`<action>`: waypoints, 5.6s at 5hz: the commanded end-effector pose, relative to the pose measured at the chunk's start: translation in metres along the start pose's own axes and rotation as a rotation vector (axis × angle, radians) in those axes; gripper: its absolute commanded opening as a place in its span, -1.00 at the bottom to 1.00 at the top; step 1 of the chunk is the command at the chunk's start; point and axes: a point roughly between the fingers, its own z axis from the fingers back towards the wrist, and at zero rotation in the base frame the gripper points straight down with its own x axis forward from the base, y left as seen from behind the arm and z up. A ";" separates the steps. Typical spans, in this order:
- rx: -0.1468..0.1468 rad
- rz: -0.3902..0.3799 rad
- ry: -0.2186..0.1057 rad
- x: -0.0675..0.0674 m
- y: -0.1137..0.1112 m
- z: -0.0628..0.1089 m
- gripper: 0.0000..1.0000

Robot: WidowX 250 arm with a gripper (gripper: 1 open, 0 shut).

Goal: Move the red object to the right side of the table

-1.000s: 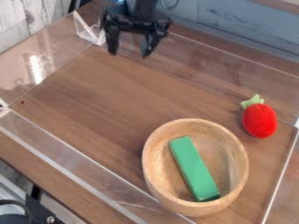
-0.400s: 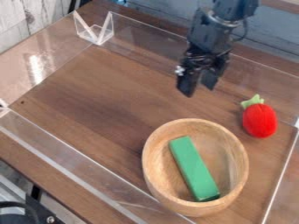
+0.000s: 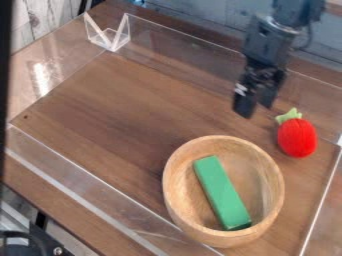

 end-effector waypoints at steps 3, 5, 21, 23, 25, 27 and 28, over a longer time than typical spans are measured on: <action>-0.093 -0.124 -0.033 -0.032 -0.018 -0.002 1.00; -0.115 -0.158 -0.048 -0.033 -0.008 0.006 1.00; -0.508 -0.443 -0.121 0.033 0.053 0.066 1.00; -0.523 -0.455 -0.159 0.042 0.042 0.068 1.00; -0.508 -0.495 -0.185 0.036 0.034 0.069 1.00; -0.483 -0.496 -0.204 0.037 0.024 0.065 1.00; -0.476 -0.488 -0.215 0.039 0.018 0.061 1.00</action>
